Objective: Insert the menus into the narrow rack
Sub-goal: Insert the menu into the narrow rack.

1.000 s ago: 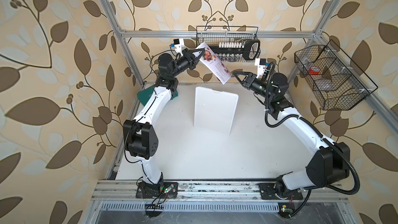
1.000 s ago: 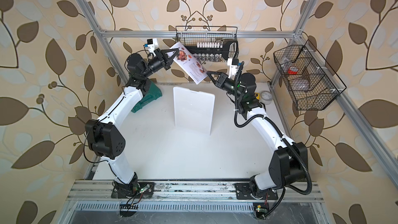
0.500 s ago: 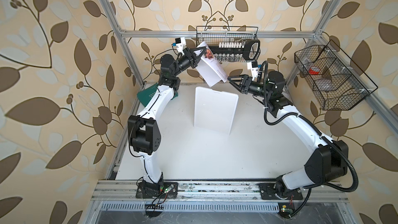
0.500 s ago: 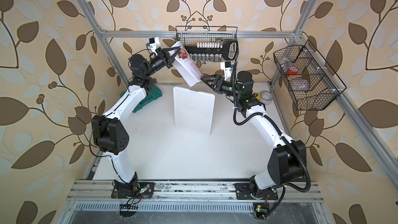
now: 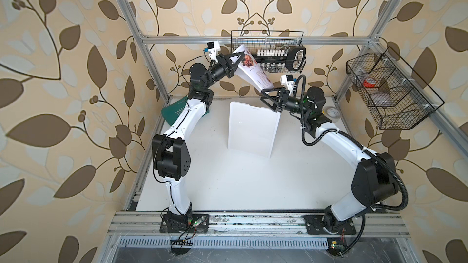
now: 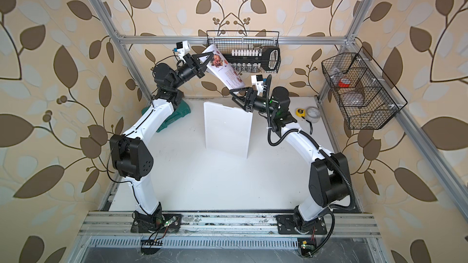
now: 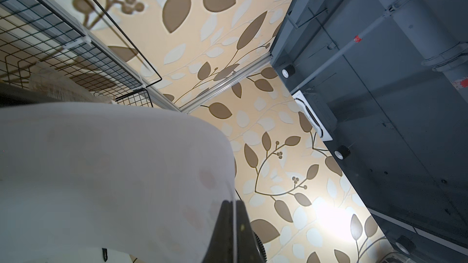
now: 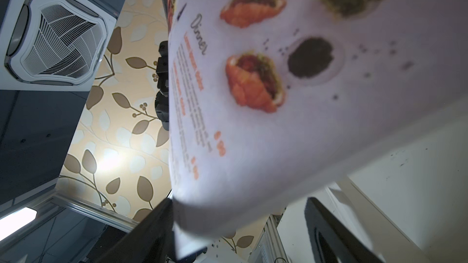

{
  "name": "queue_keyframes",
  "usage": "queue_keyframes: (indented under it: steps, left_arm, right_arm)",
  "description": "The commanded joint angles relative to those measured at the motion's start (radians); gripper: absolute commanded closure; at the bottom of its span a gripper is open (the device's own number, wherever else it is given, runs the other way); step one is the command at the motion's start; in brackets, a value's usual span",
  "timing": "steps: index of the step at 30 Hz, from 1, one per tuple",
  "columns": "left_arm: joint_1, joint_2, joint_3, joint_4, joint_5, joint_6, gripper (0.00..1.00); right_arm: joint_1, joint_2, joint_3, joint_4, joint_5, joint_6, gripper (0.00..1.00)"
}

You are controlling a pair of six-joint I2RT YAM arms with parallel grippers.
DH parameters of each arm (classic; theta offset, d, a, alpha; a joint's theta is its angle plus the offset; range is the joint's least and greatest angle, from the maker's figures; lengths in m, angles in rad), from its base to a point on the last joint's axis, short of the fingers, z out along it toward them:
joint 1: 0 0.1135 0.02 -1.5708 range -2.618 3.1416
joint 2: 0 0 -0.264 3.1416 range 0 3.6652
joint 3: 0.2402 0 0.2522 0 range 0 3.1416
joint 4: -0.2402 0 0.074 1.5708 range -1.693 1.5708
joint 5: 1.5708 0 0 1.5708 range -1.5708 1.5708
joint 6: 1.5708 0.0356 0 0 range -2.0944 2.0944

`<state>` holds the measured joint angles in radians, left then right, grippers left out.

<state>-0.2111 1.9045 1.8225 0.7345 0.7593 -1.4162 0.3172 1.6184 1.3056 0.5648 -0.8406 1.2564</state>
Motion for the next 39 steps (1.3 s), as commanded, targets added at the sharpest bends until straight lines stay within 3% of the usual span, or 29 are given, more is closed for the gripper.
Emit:
queue_keyframes:
  steps: [1, 9, 16, 18, 23, 31, 36, 39]
  left_arm:
    - [-0.005, -0.050, -0.003, 0.033, 0.039, 0.031, 1.00]
    - [-0.002, -0.035, 0.019, 0.038, 0.094, 0.031, 1.00]
    - [-0.001, -0.024, 0.030, 0.033, 0.118, 0.037, 1.00]
    - [0.001, -0.018, 0.034, 0.027, 0.118, 0.044, 1.00]
    - [0.005, 0.000, 0.057, 0.016, 0.114, 0.050, 1.00]
    - [0.009, 0.004, 0.077, -0.004, 0.124, 0.069, 1.00]
    - [0.013, 0.006, 0.066, -0.013, 0.118, 0.077, 1.00]
    - [0.016, 0.014, 0.059, -0.014, 0.115, 0.080, 0.96]
  right_arm:
    - [-0.006, -0.019, 0.078, 0.024, 0.020, -0.036, 0.19]
    - [-0.067, 0.000, 0.095, 0.059, 0.058, -0.035, 0.24]
    - [-0.069, 0.008, 0.119, 0.016, 0.047, -0.084, 0.55]
    - [-0.067, 0.002, 0.108, -0.004, 0.045, -0.106, 0.59]
    - [-0.040, -0.019, 0.110, -0.151, 0.036, -0.241, 0.58]
    - [-0.033, -0.035, 0.110, -0.223, 0.060, -0.334, 0.89]
    - [-0.027, -0.056, 0.083, -0.218, 0.080, -0.450, 1.00]
    - [-0.018, -0.074, 0.052, -0.224, 0.110, -0.510, 1.00]
